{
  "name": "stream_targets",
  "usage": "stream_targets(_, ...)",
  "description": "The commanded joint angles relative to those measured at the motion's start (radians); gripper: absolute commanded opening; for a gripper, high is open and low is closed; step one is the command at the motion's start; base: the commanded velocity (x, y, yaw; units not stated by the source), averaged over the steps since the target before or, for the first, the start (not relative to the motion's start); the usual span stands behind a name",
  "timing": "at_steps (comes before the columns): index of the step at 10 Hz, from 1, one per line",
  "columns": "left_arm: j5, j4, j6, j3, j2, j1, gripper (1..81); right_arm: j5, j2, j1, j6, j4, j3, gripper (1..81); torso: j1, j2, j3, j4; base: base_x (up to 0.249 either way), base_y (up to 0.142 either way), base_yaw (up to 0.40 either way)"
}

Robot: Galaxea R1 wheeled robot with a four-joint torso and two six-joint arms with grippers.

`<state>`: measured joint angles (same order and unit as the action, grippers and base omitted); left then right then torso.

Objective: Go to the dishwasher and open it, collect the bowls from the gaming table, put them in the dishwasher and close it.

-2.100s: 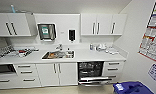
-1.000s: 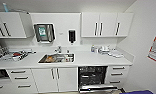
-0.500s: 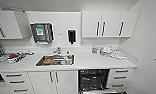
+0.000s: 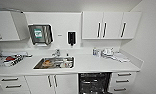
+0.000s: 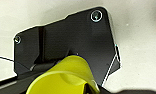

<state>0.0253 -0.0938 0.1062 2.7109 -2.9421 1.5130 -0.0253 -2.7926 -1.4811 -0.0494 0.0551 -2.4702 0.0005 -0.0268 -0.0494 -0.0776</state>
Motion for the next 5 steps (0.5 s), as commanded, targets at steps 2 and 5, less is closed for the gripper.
stream_targets(2, -0.05, -0.007, -0.002, 0.003, 0.01, -0.052, 1.0, -0.05, 0.017, 0.058, 0.002, 0.002, 0.001, 1.0, 0.0, 0.0, 0.0, 0.0, 0.139, 0.0, 0.0)
stream_targets(5, -0.051, -0.007, -0.002, 0.003, 0.01, -0.05, 1.0, -0.051, 0.017, 0.058, 0.002, 0.002, 0.001, 1.0, 0.0, 0.0, 0.0, 0.0, 0.129, 0.0, 0.0)
